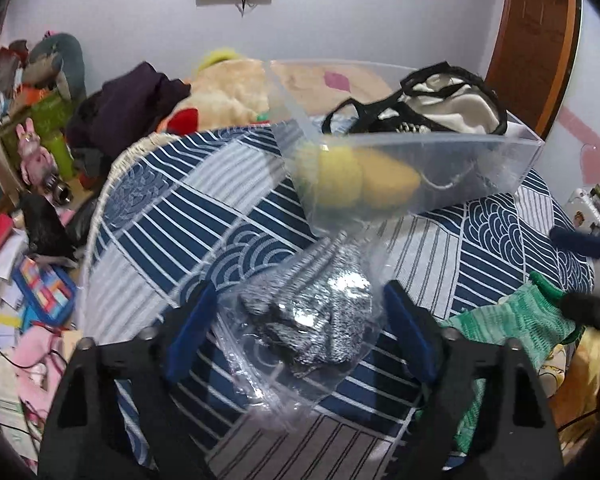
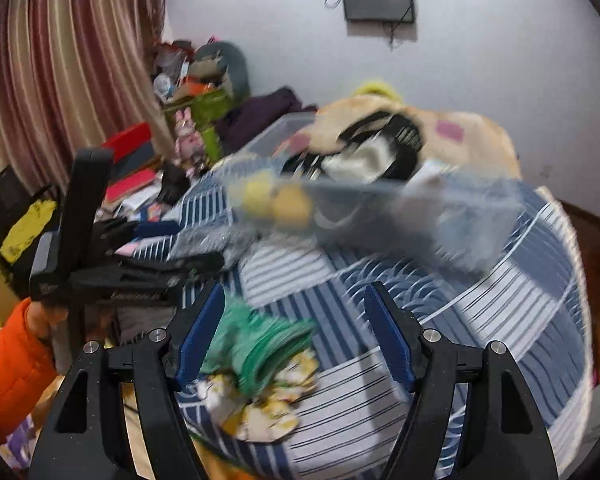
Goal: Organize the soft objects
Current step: 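Grasp the silver foil bag with the left tool while the right tool grasps the green glove, then place the foil bag into the box with the left tool while the right tool drops the glove in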
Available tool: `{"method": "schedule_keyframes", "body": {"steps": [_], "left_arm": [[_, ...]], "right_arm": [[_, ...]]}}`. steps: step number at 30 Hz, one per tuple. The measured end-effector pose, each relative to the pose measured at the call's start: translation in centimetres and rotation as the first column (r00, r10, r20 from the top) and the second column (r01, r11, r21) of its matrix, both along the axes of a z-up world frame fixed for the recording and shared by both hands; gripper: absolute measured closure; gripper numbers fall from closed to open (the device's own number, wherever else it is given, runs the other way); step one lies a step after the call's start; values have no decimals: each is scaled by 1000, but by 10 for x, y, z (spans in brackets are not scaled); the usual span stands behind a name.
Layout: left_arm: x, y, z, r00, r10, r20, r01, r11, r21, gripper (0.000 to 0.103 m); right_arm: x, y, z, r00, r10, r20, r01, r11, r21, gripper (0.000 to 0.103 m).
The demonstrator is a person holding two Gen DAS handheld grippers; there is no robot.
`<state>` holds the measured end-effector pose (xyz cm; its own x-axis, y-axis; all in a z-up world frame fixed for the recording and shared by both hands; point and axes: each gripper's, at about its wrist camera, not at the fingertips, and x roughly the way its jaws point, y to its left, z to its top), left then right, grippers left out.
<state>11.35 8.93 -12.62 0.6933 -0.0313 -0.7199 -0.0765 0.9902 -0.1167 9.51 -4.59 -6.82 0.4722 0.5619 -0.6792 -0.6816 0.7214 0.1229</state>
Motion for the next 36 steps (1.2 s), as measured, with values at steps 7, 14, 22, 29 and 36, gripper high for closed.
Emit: {"method": "schedule_keyframes", "body": {"steps": [7,14,22,29,36], "left_arm": [[-9,-6,-1,999,-6,41,7,999,-39,57],[-30,-14,9,998,-18,58,21,999,-46,63],[-43,-16,35,991,-17,130,23,999,-40,63],[-38,-23,72,972,-25,234,31,999,-22,63],[-20,-27,100,951,-33,307,37,999,-8,63]], "right_arm": [[-6,17,-17,998,56,-22,-57,998,-39,55],[-6,13,-15,998,57,-1,-57,998,-27,85],[-4,-15,22,997,-33,72,28,996,80,85],[4,-45,57,979,-143,144,117,977,176,85],[21,-65,81,947,-247,206,200,954,226,85]]}}
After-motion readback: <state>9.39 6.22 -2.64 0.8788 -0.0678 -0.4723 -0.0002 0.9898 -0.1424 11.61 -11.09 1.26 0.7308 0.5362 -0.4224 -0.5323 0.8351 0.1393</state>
